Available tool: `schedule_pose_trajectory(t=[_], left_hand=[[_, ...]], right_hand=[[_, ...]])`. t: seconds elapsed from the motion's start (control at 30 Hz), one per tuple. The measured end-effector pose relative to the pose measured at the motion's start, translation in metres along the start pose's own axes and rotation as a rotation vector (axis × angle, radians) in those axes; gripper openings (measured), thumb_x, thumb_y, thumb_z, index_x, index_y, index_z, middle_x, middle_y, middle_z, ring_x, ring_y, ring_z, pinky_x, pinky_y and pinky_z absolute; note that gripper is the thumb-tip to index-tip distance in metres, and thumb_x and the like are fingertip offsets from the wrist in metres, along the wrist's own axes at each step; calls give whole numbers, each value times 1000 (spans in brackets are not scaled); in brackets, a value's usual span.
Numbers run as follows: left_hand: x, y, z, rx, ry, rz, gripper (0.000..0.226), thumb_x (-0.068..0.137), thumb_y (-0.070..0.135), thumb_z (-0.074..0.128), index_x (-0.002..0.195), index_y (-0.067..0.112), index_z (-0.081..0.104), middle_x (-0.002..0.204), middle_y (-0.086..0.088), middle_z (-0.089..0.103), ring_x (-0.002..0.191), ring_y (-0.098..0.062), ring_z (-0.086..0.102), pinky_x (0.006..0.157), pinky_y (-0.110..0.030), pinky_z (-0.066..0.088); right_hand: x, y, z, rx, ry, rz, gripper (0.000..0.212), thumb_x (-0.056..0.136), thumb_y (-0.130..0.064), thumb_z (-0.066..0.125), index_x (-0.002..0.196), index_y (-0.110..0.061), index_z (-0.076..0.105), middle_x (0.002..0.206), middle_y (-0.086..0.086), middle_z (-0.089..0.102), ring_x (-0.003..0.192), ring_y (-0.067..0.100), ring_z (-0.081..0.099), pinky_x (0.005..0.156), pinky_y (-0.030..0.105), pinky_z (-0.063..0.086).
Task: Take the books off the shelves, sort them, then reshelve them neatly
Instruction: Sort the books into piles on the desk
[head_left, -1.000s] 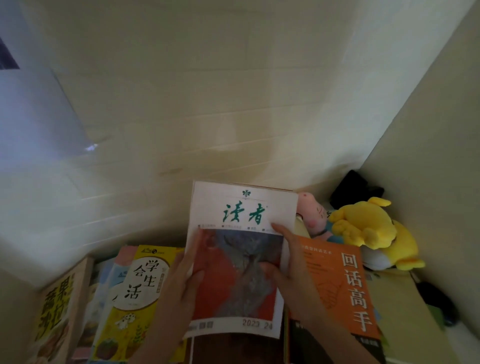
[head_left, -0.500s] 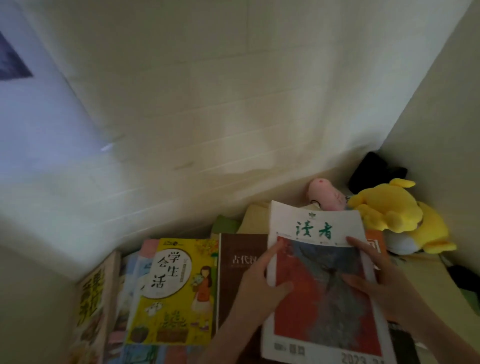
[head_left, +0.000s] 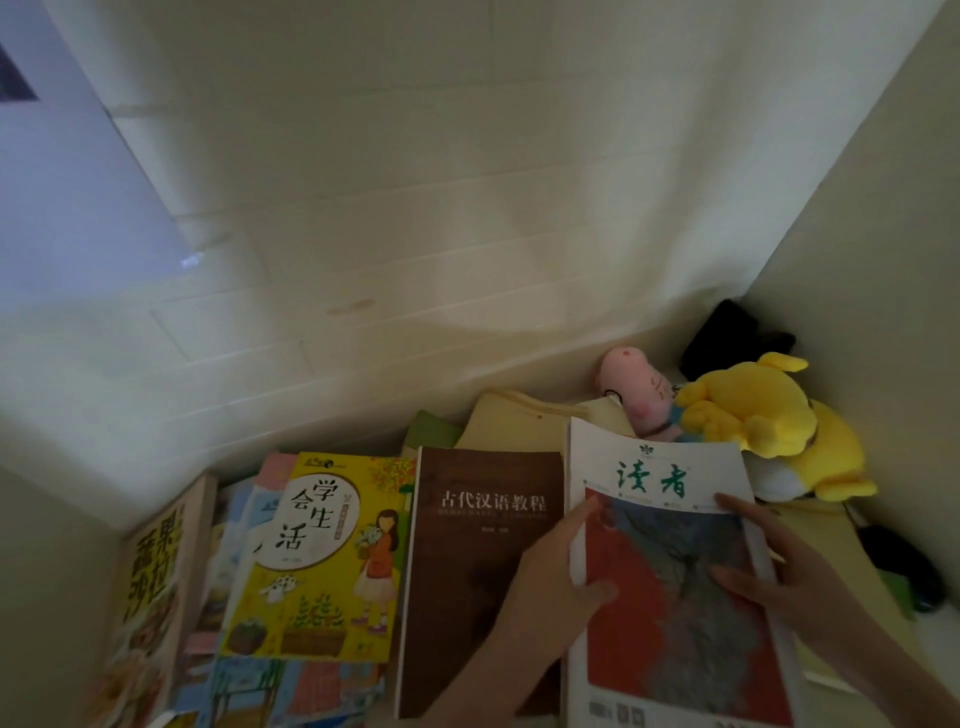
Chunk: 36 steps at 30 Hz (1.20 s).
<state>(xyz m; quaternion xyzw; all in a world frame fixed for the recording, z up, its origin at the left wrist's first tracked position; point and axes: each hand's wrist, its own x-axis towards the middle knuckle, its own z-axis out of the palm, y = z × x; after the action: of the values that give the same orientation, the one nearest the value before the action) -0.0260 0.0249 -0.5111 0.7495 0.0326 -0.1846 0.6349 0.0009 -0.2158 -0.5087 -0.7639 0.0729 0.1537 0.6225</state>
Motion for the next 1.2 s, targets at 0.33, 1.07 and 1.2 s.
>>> schedule_pose_trajectory(t=[0.33,1.07,1.2], left_hand=[[-33,-29,-70,86,201,-103,98,83,11,71,136,56,2,113,22,56,84,-1,67,68,-19,55],[-27,-43,-104,211,363,-326,85,76,34,69,145,41,20,136,-8,40,119,-28,48,97,-47,47],[-26,-40,-99,232,318,-301,81,88,18,63,150,28,11,131,0,39,108,-5,50,82,-7,44]], right_hand=[[16,-6,82,-238,-75,-59,67,75,-9,77,128,-40,50,141,-10,33,130,12,34,107,39,41],[36,11,167,-653,-121,-19,69,89,-8,64,147,-25,30,148,9,35,135,25,37,110,34,32],[37,7,167,-661,-103,2,69,89,-5,63,147,-23,31,146,10,37,135,25,38,110,32,33]])
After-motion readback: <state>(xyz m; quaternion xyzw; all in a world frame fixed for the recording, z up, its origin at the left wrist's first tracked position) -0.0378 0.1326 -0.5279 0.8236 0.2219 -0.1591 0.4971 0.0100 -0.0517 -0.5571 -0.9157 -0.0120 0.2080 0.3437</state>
